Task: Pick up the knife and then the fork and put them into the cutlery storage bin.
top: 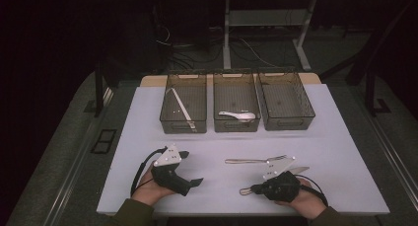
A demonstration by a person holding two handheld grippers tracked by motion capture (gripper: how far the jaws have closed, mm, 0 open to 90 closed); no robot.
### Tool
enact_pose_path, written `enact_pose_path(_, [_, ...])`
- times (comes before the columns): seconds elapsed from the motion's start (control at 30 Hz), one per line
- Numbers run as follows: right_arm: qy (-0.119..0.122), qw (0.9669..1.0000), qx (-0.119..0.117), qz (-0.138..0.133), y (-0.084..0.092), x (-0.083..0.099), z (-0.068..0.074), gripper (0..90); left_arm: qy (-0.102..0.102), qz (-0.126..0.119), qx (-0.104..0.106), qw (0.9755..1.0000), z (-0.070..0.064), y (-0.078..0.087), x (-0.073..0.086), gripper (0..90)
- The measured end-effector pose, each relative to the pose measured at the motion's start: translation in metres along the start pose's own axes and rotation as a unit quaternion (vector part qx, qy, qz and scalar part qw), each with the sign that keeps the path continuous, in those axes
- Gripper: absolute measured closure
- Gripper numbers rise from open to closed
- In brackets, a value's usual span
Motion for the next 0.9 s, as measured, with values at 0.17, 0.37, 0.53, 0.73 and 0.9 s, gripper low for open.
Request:
enact_pose_path(0.17, [-0.001,1.0000,0.000,-0.003,-0.005,-0.007,-0.004,89.7,-0.001,-0.001,0.000,1.0000,0.000,0.000,0.000,0.0])
enact_pose_path(0.37, [-0.003,1.0000,-0.001,-0.005,-0.009,-0.013,-0.010,89.7,0.000,-0.001,0.000,1.0000,0.000,0.000,0.000,0.0])
enact_pose_path(0.53, [-0.003,1.0000,-0.001,-0.005,-0.012,-0.016,-0.012,89.7,-0.001,-0.001,0.001,1.0000,0.000,0.000,0.000,0.0])
enact_pose_path(0.73, [-0.004,0.9998,-0.010,-0.017,-0.005,-0.016,-0.014,84.4,-0.001,-0.002,0.001,1.0000,0.000,0.001,0.000,0.0])
enact_pose_path(0.9, [-0.008,0.9995,-0.016,-0.027,0.009,-0.020,-0.020,67.0,0.001,-0.002,0.001,1.0000,0.000,0.001,0.000,0.0])
Point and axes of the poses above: each handheld gripper's, and its own axes: y roughly backward along the jaws, x roughly out of its underside, z roughly to its left, the point moved 1 cm from there along -y, roughly forward along the jaws, and after that the axes turned 7 degrees about -y, right-handed, at the moved point
